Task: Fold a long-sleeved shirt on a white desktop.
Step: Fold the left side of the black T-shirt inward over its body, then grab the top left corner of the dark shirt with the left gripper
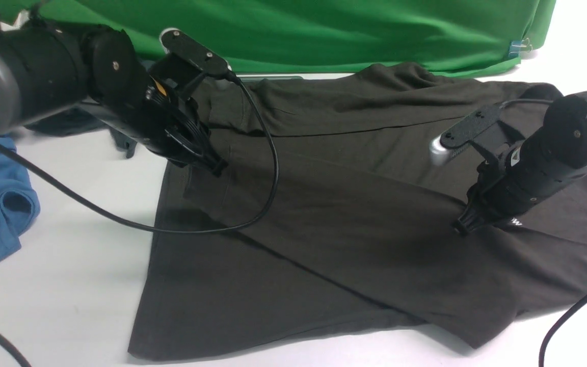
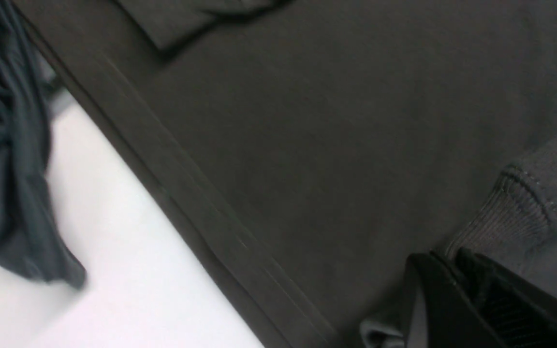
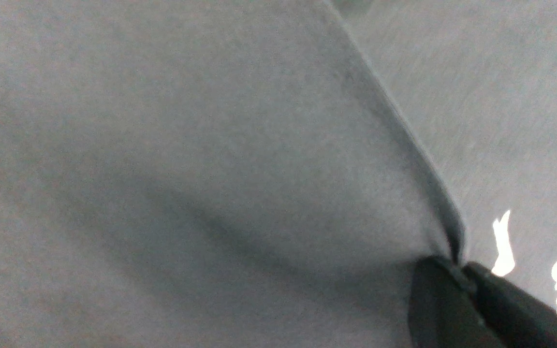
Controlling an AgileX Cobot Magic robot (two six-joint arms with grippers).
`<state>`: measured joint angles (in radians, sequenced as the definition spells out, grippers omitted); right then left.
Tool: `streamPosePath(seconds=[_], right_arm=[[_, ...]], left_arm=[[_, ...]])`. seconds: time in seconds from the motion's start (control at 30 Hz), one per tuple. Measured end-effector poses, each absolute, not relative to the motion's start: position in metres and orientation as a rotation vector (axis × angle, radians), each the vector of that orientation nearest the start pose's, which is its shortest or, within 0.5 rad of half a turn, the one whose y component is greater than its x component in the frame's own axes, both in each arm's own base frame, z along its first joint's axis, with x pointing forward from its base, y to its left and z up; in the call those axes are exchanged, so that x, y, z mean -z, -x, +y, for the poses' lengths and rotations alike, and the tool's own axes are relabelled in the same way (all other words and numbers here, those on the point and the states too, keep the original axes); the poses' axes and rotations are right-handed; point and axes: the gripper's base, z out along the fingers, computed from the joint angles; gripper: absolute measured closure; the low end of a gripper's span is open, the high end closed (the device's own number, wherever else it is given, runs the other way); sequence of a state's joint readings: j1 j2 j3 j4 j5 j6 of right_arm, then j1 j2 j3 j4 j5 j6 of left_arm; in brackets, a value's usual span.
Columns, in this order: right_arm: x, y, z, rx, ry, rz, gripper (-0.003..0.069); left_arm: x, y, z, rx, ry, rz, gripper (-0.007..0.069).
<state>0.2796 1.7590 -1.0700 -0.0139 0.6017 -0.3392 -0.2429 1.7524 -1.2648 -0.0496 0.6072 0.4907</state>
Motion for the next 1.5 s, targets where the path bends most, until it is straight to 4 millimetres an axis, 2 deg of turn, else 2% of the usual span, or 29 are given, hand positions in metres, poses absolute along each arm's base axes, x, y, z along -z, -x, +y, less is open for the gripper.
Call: streamPosePath(seconds=[0.2,0.47,0.67,0.73,0.8,0.83,0.87,0.9,0.97,1.03,1.07,1.1,1.13,1.17,1.2,1.23,1.3,1.33,1.37,1.4,1.47,1.5], right_arm=[[-0.186,-0.332,0.095,0.026,0.827,2.608,0.0638],[-0.187,-0.335,0.095,0.027,0.812,2.580,0.0618],[-0.187,-0.336,0.095,0.027,0.786,2.583,0.0438],[-0.189,-0.332,0.093,0.034,0.783,2.616,0.0302],[-0.192,-0.330,0.092,0.041,0.783,2.626,0.0268],[-0.199,-0.325,0.090,0.059,0.793,2.636,0.0238],[-0.201,-0.324,0.089,0.062,0.792,2.638,0.0235],[-0.210,-0.319,0.087,0.072,0.781,2.640,0.0232],[-0.230,-0.310,0.083,0.080,0.758,2.627,0.0244],[-0.253,-0.297,0.079,0.081,0.730,2.599,0.0269],[-0.258,-0.293,0.078,0.083,0.728,2.598,0.0278],[-0.278,-0.281,0.074,0.083,0.712,2.566,0.0303],[-0.283,-0.277,0.073,0.082,0.707,2.556,0.0309],[-0.303,-0.263,0.070,0.076,0.686,2.507,0.0328],[-0.305,-0.261,0.069,0.076,0.684,2.503,0.0333],[-0.321,-0.248,0.066,0.067,0.665,2.461,0.0347],[-0.340,-0.230,0.061,0.057,0.643,2.405,0.0356],[-0.350,-0.221,0.058,0.053,0.632,2.371,0.0358],[-0.362,-0.208,0.055,0.049,0.616,2.324,0.0359],[-0.363,-0.206,0.054,0.048,0.614,2.317,0.0359],[-0.381,-0.184,0.048,0.045,0.590,2.240,0.0359],[-0.381,-0.183,0.048,0.044,0.589,2.236,0.0359]], left_arm=[[-0.225,-0.378,-0.095,-0.075,-0.887,2.375,0.0590],[-0.214,-0.383,-0.095,-0.097,-0.911,2.375,0.0568],[-0.206,-0.385,-0.095,-0.095,-0.916,2.388,0.0446],[-0.205,-0.385,-0.095,-0.095,-0.917,2.390,0.0354],[-0.205,-0.384,-0.095,-0.093,-0.915,2.396,0.0317],[-0.204,-0.383,-0.095,-0.082,-0.897,2.425,0.0260],[-0.204,-0.382,-0.095,-0.082,-0.898,2.427,0.0255],[-0.207,-0.380,-0.094,-0.074,-0.873,2.442,0.0231],[-0.216,-0.378,-0.093,-0.074,-0.860,2.427,0.0235],[-0.230,-0.376,-0.093,-0.093,-0.893,2.373,0.0296],[-0.233,-0.376,-0.093,-0.097,-0.897,2.362,0.0315],[-0.246,-0.379,-0.093,-0.126,-0.962,2.294,0.0421],[-0.248,-0.379,-0.094,-0.127,-0.961,2.290,0.0434],[-0.257,-0.385,-0.095,-0.149,-0.999,2.240,0.0521],[-0.257,-0.386,-0.095,-0.152,-1.003,2.235,0.0531],[-0.261,-0.394,-0.097,-0.174,-1.045,2.197,0.0581],[-0.262,-0.408,-0.100,-0.204,-1.104,2.155,0.0599],[-0.256,-0.416,-0.102,-0.219,-1.154,2.143,0.0596],[-0.252,-0.426,-0.104,-0.239,-1.199,2.126,0.0582],[-0.247,-0.429,-0.104,-0.244,-1.220,2.128,0.0578],[-0.232,-0.446,-0.106,-0.285,-1.316,2.104,0.0523],[-0.232,-0.448,-0.105,-0.292,-1.320,2.099,0.0510]])
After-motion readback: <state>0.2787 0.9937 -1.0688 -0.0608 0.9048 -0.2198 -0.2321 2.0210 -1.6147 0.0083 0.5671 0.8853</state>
